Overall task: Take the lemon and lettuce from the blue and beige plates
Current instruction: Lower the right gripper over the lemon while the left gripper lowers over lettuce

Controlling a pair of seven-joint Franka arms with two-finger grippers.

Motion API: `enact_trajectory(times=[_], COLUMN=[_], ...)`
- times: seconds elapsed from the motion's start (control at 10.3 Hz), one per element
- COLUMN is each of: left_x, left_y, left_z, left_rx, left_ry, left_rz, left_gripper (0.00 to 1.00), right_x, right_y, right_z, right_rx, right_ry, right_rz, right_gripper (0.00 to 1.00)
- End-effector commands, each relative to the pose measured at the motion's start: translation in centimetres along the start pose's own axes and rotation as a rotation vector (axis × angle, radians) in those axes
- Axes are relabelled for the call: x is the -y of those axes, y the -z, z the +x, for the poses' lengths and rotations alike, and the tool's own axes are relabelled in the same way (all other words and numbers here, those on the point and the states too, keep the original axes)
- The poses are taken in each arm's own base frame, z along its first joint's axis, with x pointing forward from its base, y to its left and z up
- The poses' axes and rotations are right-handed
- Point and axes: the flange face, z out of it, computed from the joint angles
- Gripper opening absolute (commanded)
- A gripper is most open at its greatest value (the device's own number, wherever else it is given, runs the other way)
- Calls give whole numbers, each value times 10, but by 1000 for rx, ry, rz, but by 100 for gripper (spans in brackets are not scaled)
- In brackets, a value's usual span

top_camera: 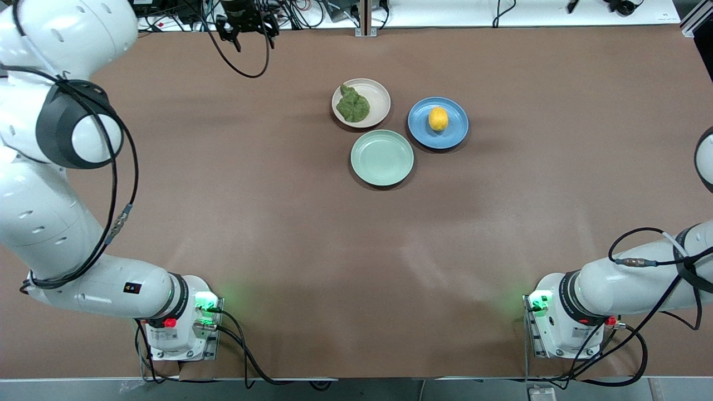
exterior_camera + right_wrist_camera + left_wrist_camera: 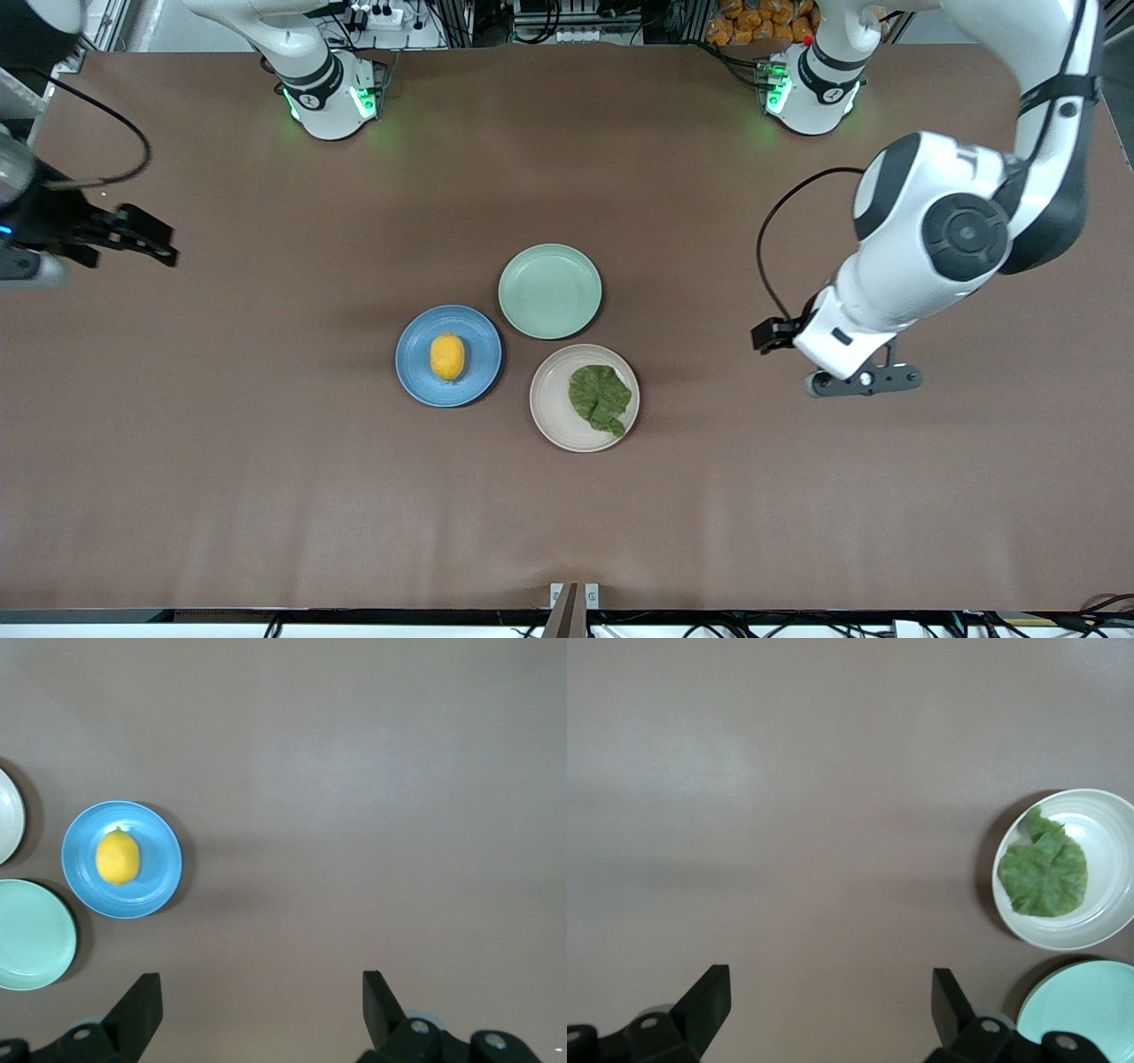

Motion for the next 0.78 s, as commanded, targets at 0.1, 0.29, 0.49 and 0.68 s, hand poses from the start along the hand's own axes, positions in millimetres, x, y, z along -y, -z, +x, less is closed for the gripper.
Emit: enact_trajectory(times=[0.1, 0.29, 0.49, 0.68], left_x=[-45, -69, -100, -135], left_y=[-35, -56, -92, -122], left_z=[13, 13, 8, -3], left_rx=[-27, -65, -111, -172], left_ry=[67, 100, 136, 151], left_rz=[-19, -55, -56, 31], left_gripper=[100, 100, 100, 100], right_x=[57, 96, 127, 151], right_y=[-46, -82, -121, -165], right_z=[19, 30, 36, 40], right_rx=[39, 70, 52, 34], right_ry=[-15, -51, -63, -69], right_rz=[15, 53, 62, 72], right_gripper=[100, 100, 100, 100])
